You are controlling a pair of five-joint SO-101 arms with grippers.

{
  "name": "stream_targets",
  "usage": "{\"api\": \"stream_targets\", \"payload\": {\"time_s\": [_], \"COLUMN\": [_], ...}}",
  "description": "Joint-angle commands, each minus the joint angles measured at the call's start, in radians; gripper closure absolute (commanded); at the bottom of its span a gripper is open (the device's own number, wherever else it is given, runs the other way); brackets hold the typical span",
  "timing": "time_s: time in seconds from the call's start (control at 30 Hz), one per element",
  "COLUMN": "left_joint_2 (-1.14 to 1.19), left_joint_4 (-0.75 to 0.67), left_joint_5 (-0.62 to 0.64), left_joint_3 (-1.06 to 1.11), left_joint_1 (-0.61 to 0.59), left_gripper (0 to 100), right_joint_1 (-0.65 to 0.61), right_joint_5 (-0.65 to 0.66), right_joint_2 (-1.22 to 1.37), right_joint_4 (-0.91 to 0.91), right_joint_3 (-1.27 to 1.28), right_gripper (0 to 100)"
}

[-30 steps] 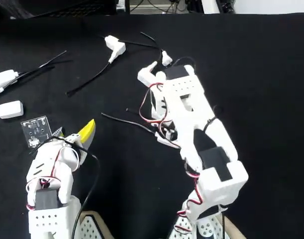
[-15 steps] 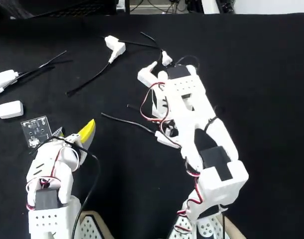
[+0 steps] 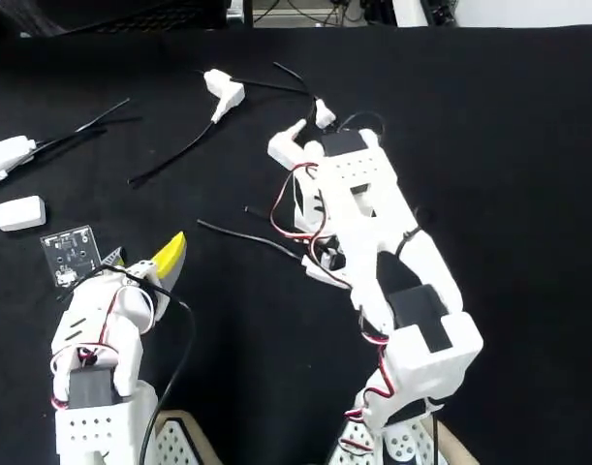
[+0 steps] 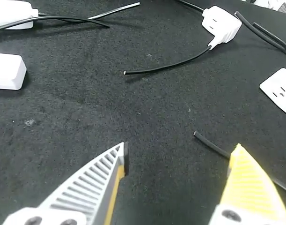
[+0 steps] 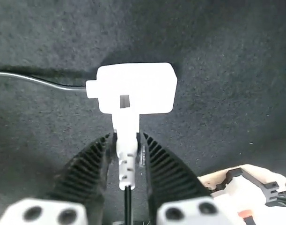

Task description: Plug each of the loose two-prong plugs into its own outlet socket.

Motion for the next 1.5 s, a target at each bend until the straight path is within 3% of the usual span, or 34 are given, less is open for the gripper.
{"api": "stream_targets", "payload": {"time_s": [0.0,0.47,0.73,1.03,1.47], "left_joint_2": [-0.009,-0.009,-0.009,-0.009,-0.009], "left_joint_4": [-0.005,-0.005,-0.005,-0.005,-0.002], "left_joint_5": [0.002,0.002,0.002,0.002,0.002], "left_joint_3": [-0.025,-0.025,-0.025,-0.025,-0.025], "left_joint_1": [-0.004,-0.004,-0.004,-0.004,-0.004], "left_gripper": [66,66,66,66,66], "right_joint_1": [-0.015,-0.008,0.104,0.115,0.077], "right_joint_5": [-0.012,-0.012,-0.005,0.003,0.198], "right_joint_2": [0.015,0.099,0.099,0.101,0.099], "right_joint_4": [-0.008,-0.014,-0.198,-0.288,-0.100], "right_joint_3": [0.001,-0.041,0.062,0.186,-0.077], "right_gripper": [98.6,98.6,98.6,98.5,98.2]}}
